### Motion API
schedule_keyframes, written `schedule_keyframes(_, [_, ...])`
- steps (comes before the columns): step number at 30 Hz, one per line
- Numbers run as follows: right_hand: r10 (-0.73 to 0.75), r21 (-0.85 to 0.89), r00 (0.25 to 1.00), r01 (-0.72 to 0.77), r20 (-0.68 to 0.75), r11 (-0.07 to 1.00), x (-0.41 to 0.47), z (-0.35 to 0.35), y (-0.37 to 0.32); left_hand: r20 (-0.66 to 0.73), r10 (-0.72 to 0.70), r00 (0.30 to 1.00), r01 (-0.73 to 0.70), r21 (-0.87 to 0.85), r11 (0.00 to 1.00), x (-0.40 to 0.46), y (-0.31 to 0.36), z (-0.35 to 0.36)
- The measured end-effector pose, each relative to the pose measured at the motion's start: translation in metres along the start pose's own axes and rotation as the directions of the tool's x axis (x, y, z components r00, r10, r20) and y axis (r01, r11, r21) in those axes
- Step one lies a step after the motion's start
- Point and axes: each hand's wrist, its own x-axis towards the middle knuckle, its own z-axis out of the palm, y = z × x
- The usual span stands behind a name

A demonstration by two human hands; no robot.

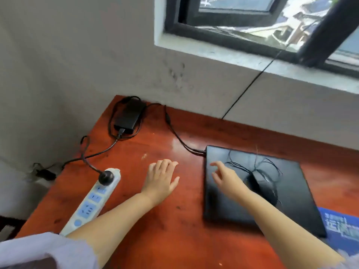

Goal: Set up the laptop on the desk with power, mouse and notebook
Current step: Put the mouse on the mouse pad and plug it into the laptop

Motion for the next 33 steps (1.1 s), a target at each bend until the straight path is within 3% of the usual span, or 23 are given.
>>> schedule_keyframes(6, [0.264, 0.072, 0.924, -0.255, -0.276, 0.964, -0.065, -0.035, 0.078, 0.226, 0.248, 0.942, -0.225, -0.123, 0.967, 0.046, 0.090, 0.037])
schedule_keyframes(11, [0.269, 0.027, 0.880, -0.281, -0.391, 0.959, -0.075, -0.046, 0.117, 0.283, 0.324, 0.903, -0.308, -0.101, 0.946, 0.069, 0.156, 0.066])
schedule_keyframes(16, [0.235, -0.027, 0.922, -0.255, -0.309, 0.967, -0.054, -0.044, 0.137, 0.369, 0.113, 0.922, -0.131, 0.024, 0.991, 0.087, 0.202, 0.086])
schedule_keyframes(20, [0.193, 0.049, 0.956, -0.187, -0.221, 0.981, -0.044, -0.052, 0.153, 0.409, -0.102, 0.907, 0.022, 0.196, 0.980, 0.097, 0.232, 0.092])
schedule_keyframes(22, [0.157, 0.080, 0.956, -0.142, -0.247, 0.987, -0.048, -0.067, 0.168, 0.435, -0.154, 0.887, 0.077, 0.189, 0.979, 0.102, 0.242, 0.092])
schedule_keyframes(27, [0.173, 0.046, 0.911, -0.168, -0.375, 0.985, -0.083, -0.125, 0.238, 0.367, -0.207, 0.907, 0.259, -0.099, 0.961, 0.114, 0.281, 0.085])
schedule_keyframes(33, [0.420, 0.099, 0.792, -0.423, -0.443, 0.901, -0.163, -0.151, 0.330, 0.158, -0.153, 0.976, 0.215, -0.544, 0.811, 0.166, 0.396, 0.075])
